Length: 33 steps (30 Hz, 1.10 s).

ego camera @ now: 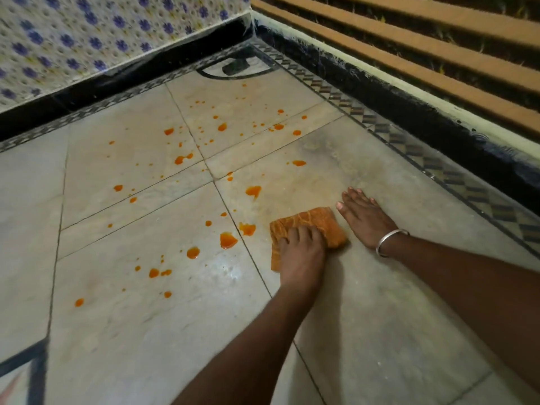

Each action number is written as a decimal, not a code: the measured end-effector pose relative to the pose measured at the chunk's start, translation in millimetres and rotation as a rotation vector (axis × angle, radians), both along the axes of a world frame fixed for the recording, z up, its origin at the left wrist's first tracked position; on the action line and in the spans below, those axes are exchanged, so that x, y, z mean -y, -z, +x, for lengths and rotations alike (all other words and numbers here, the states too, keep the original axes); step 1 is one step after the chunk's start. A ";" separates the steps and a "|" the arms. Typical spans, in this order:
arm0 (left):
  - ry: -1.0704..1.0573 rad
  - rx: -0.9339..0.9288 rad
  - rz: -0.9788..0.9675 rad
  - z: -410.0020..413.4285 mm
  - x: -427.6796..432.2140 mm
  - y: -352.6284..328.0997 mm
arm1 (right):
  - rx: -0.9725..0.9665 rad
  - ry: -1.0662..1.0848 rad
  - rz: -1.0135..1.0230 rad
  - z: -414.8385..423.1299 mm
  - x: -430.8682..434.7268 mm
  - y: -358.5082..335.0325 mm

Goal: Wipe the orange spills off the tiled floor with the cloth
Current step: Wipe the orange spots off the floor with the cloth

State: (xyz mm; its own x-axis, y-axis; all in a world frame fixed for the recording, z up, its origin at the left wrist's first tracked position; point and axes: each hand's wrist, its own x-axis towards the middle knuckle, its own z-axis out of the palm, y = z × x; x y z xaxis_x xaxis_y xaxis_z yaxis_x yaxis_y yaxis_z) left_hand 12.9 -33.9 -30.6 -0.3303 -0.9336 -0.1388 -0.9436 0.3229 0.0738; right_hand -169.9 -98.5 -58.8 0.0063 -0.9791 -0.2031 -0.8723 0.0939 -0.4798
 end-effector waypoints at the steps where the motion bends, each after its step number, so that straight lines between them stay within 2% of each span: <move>1: 0.019 -0.011 0.014 1.1 -1.9 -4.0 | -0.005 0.010 0.011 2.5 -2.2 -1.1; 3: 0.051 -0.069 0.040 6.7 -5.2 -10.8 | -0.004 0.032 0.038 6.8 -5.0 -3.9; 5: -0.002 -0.233 0.109 20.5 -7.3 -22.9 | 0.012 0.051 0.056 13.2 -6.8 -8.6; 9: -0.339 -0.887 0.498 62.7 6.3 -46.6 | 0.032 0.039 0.053 21.6 -13.3 -14.3; 11: -0.464 -1.083 0.583 86.2 21.0 -49.1 | 0.026 0.011 0.023 25.5 -16.2 -14.8; 13: -0.524 -1.166 0.637 105.0 34.8 -46.7 | -0.005 -0.039 -0.021 32.6 -16.8 -13.9; 14: -0.555 -1.132 0.595 112.5 41.8 -43.3 | -0.015 -0.061 -0.038 37.4 -15.7 -12.9; 15: -0.593 -1.017 0.484 119.2 48.8 -38.4 | -0.020 -0.073 -0.049 42.5 -15.6 -11.0; 17: -0.660 -0.675 0.147 128.8 57.5 -30.7 | -0.040 -0.098 -0.061 53.6 -13.6 -6.9; 19: -0.571 -0.478 -0.075 127.0 56.9 -23.4 | -0.099 -0.158 -0.079 63.2 -12.6 -2.6; 22: -0.196 -0.305 -0.026 106.7 48.3 2.8 | -0.218 -0.255 -0.130 73.4 -15.2 4.1; 24: -0.088 -0.122 0.010 89.6 40.5 30.1 | -0.273 -0.273 -0.150 73.4 -16.8 13.8; 26: -0.093 -0.049 -0.025 79.7 40.2 43.7 | -0.309 -0.272 -0.198 69.9 -19.1 23.4; 29: -0.049 -0.059 -0.078 84.4 60.1 45.4 | -0.331 -0.282 -0.249 64.8 -20.5 33.3; 33: -0.175 -0.072 -0.092 94.9 75.8 49.5 | -0.314 -0.278 -0.274 65.1 -21.8 31.5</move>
